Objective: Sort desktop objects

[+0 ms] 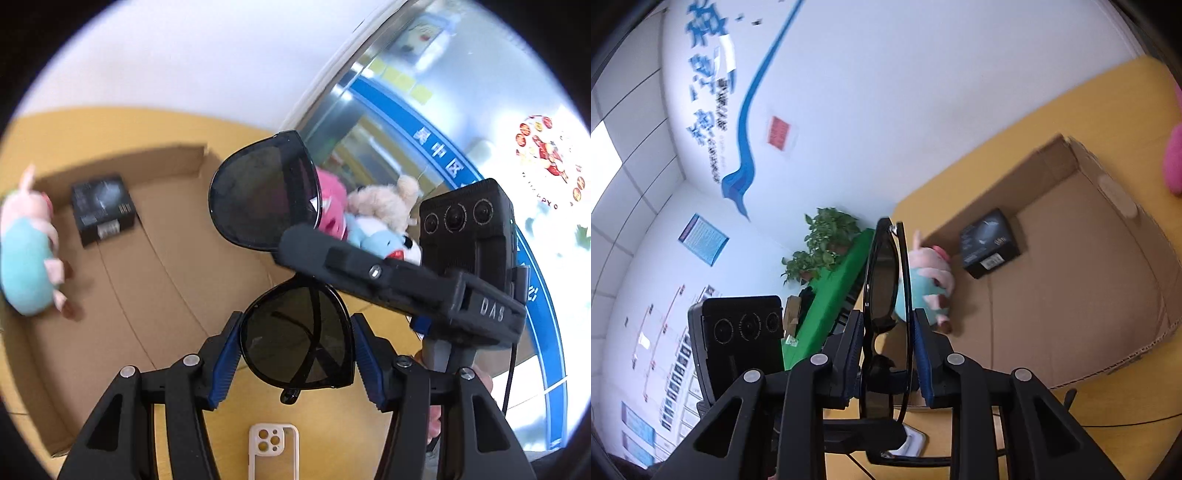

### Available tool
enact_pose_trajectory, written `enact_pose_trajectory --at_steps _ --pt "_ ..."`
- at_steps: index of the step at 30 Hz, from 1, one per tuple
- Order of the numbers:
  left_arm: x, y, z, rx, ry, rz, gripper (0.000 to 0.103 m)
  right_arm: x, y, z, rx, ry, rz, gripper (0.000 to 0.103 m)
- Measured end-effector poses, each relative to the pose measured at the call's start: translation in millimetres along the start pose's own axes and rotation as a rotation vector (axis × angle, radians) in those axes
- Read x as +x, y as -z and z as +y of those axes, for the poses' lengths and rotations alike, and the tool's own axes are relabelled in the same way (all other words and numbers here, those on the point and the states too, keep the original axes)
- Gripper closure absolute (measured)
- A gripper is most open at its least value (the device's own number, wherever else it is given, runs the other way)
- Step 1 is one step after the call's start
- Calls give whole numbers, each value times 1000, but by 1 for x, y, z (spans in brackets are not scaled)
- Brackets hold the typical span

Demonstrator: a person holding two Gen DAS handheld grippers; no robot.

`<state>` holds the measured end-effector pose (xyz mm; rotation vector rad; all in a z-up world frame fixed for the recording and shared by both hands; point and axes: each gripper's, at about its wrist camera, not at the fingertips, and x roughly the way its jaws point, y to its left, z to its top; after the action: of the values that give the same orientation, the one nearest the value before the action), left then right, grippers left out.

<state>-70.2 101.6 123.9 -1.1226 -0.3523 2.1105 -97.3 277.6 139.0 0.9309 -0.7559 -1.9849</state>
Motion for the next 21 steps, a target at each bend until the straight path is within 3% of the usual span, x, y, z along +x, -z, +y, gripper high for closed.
enact_pose_trajectory --at_steps 4,8,12,18,21 --pt "-18 17 -6 50 -44 -42 47 1 10 29 -51 -21 0 78" --pt "-21 57 5 71 -78 -10 47 1 49 37 -52 -42 3 78" --pt "-12 113 25 91 -122 72 47 12 109 26 -2 -38 43 78" --pt "6 195 55 77 -153 258 47 46 210 -18 157 -31 169 78" --pt "16 217 64 60 -151 335 47 59 246 -29 208 -2 225 78"
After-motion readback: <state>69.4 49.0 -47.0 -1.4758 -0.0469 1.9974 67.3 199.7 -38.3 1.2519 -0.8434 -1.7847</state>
